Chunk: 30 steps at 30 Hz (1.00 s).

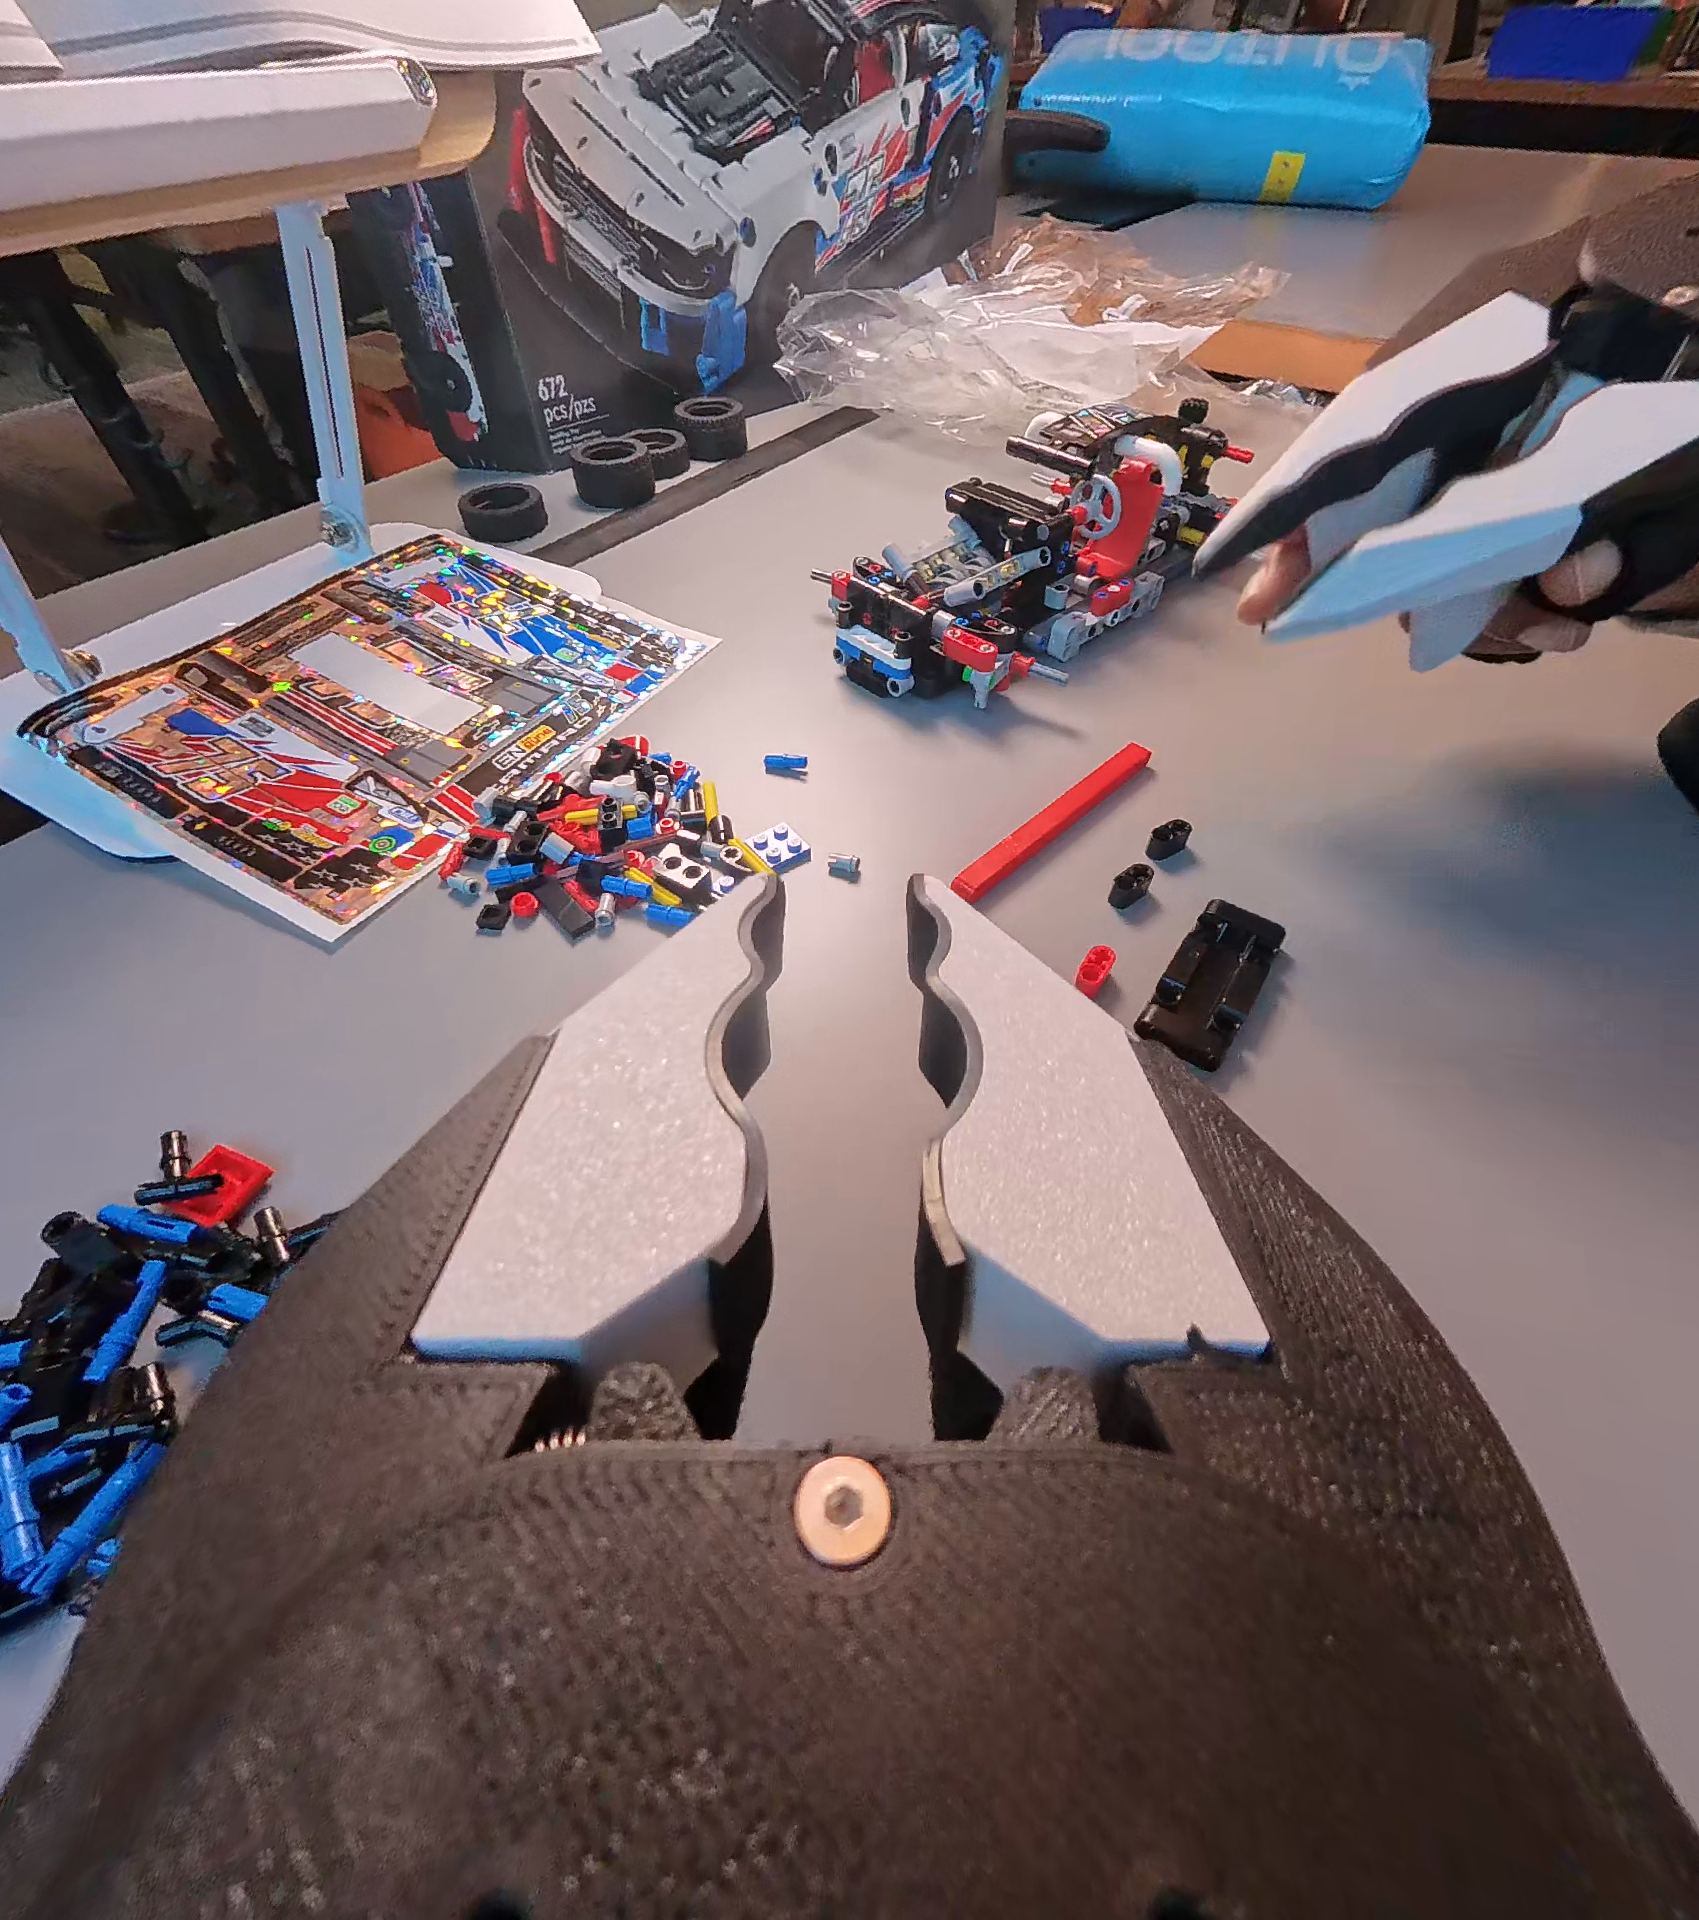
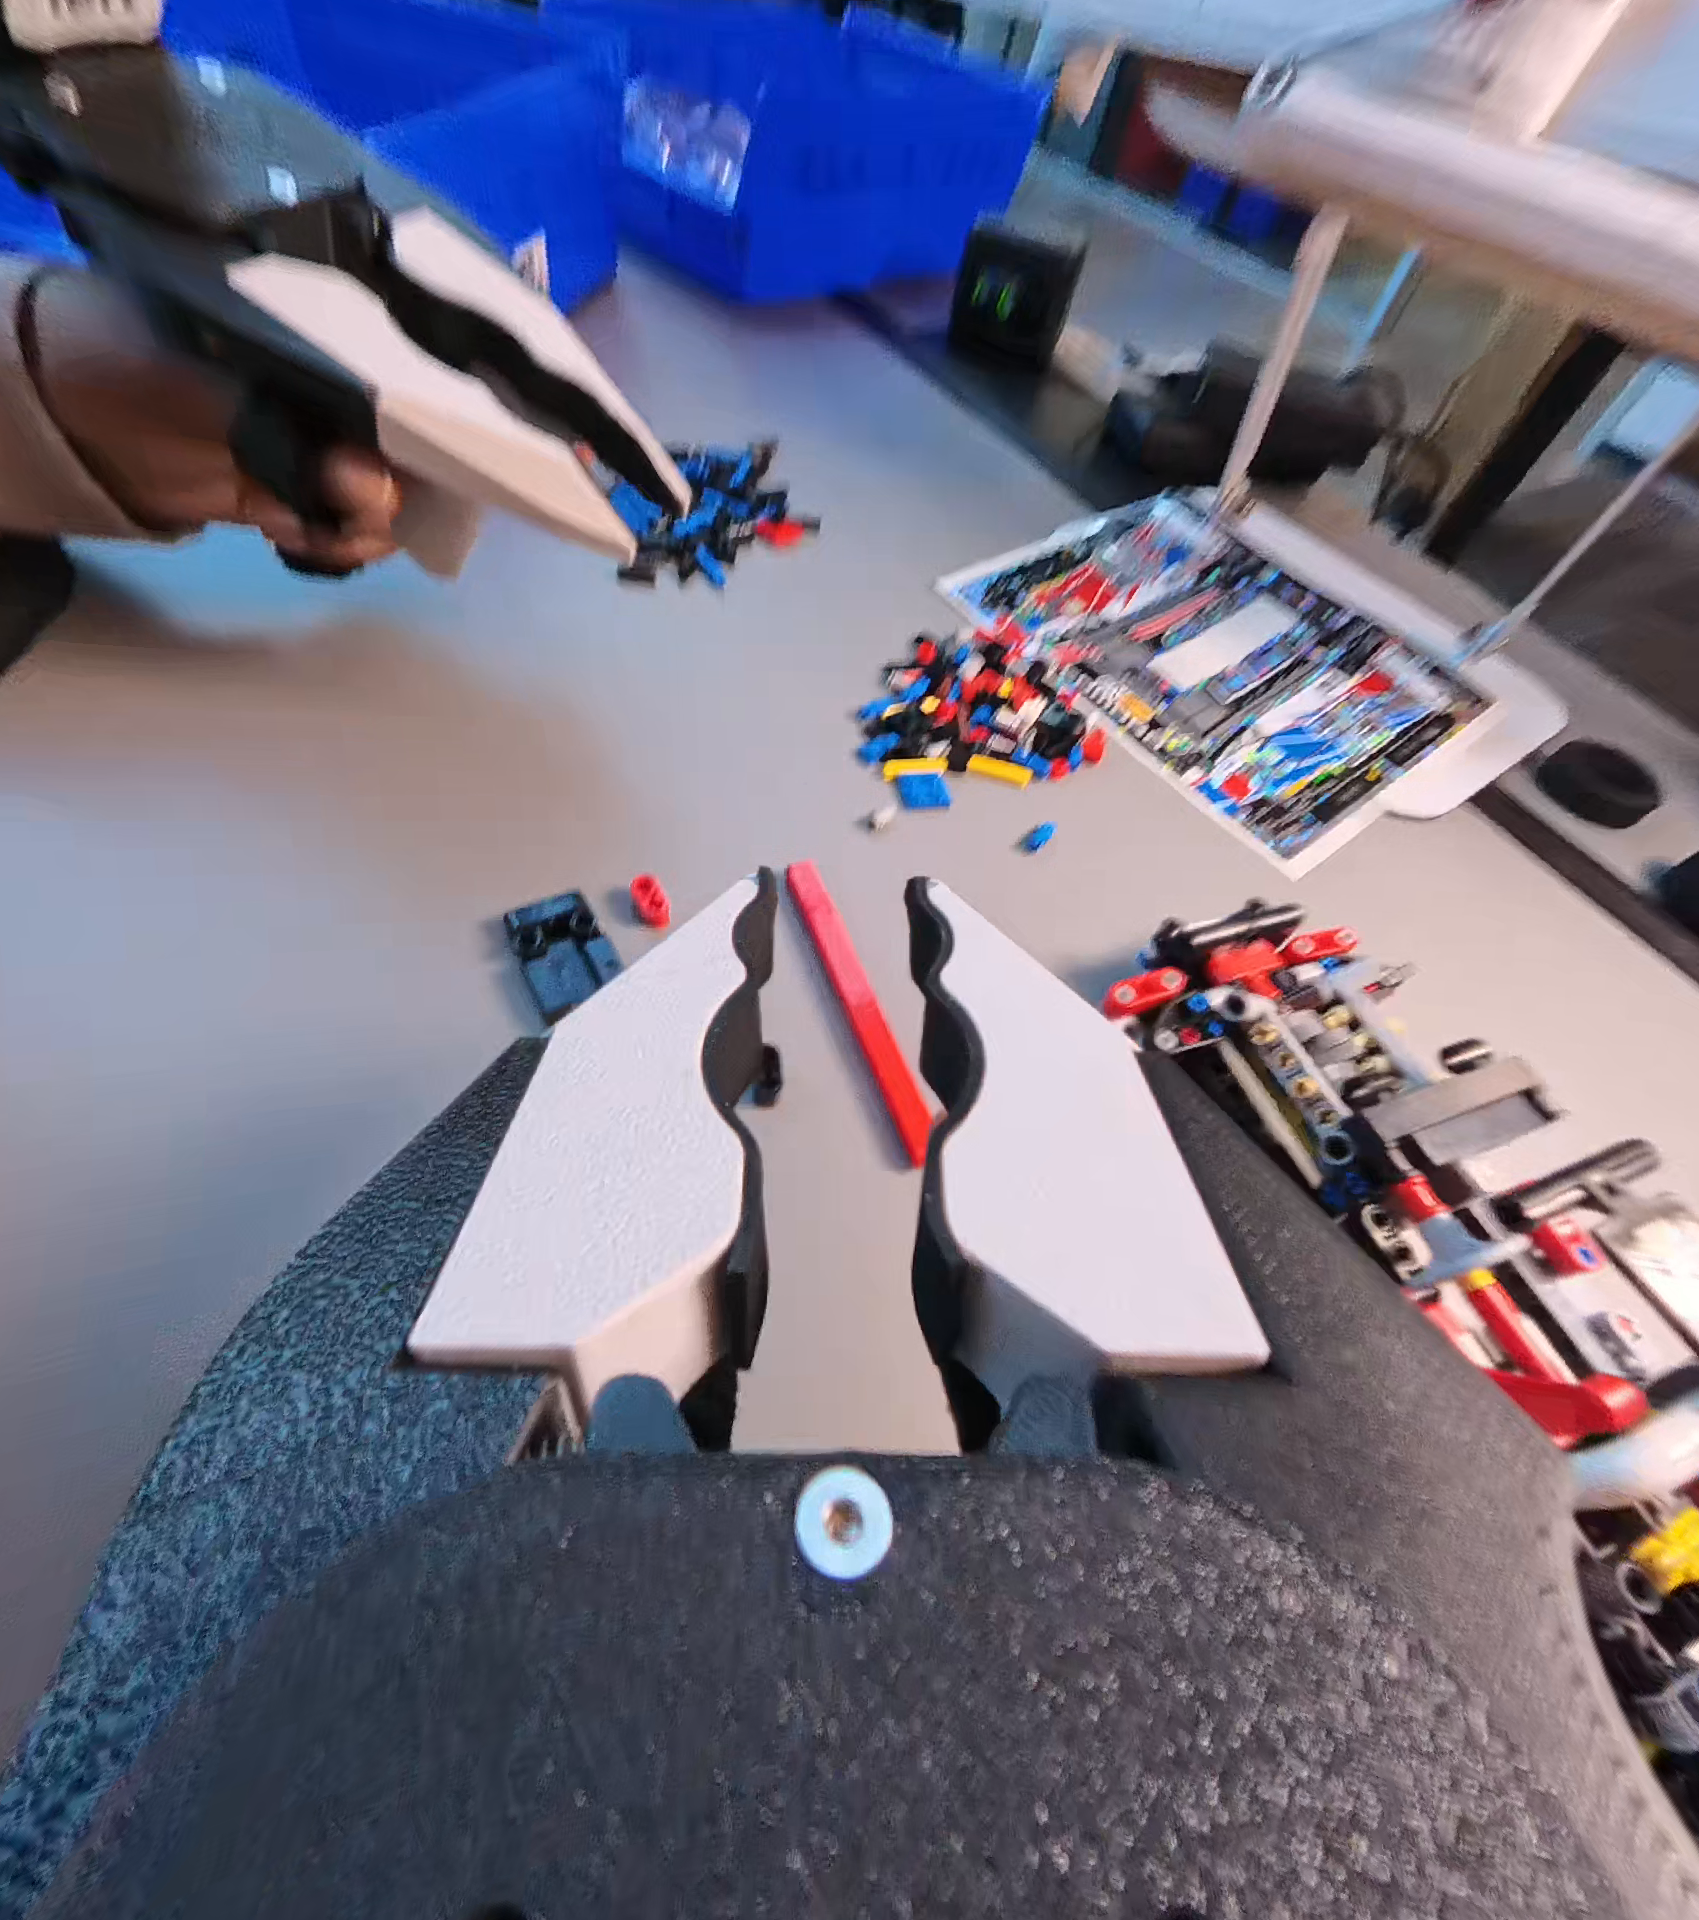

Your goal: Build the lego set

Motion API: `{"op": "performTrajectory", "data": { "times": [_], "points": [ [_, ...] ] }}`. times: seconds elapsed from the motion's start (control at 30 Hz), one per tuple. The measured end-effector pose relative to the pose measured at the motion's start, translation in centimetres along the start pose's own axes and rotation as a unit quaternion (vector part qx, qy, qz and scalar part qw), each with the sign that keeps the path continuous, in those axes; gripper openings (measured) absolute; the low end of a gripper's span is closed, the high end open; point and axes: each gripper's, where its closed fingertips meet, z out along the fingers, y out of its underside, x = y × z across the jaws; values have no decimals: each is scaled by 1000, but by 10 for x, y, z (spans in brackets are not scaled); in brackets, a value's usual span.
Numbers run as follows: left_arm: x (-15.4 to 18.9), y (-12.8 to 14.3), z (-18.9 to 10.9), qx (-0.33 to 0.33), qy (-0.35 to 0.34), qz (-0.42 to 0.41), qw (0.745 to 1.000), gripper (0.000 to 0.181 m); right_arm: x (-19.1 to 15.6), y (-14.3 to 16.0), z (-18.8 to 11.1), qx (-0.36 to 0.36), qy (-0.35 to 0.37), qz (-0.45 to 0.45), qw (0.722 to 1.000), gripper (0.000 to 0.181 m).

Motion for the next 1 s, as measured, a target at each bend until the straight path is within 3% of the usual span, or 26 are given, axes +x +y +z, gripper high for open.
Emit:
{"op": "performTrajectory", "data": {
  "times": [0.07, 0.23, 0.37, 0.47, 0.57, 0.67, 0.77, 0.87, 1.0],
  "points": [
    [2, 2, 2, -5, 2, 1, 1000, 21, 9, -13, -7, 57, 36, -4, 998, 0],
    [12, -4, 0, 6, -2, 26, 1000, 16, 18, -26, -15, 115, 81, -7, 990, 0],
    [5, -11, -6, 15, -27, 45, 999, 14, 18, -23, -12, 113, 80, -4, 990, 5],
    [-20, -23, -21, 14, -73, 70, 995, 17, 20, -20, -11, 109, 83, -2, 991, 5],
    [-60, -56, -53, 16, -136, 142, 980, 12, 21, -18, -10, 105, 82, 1, 991, 4],
    [-98, -74, -77, -57, -127, 163, 977, 8, 20, -11, -6, 94, 73, 9, 993, 3],
    [-119, -28, -80, -238, 4, 131, 962, 14, 18, -9, -3, 89, 67, 6, 994, 3],
    [-134, 31, -82, -370, 114, 154, 909, 7, 17, -8, -1, 83, 68, 3, 994, 3],
    [-155, 69, -68, -437, 144, 174, 871, 13, 20, -5, -2, 78, 79, 6, 994, 3]
  ]
}}
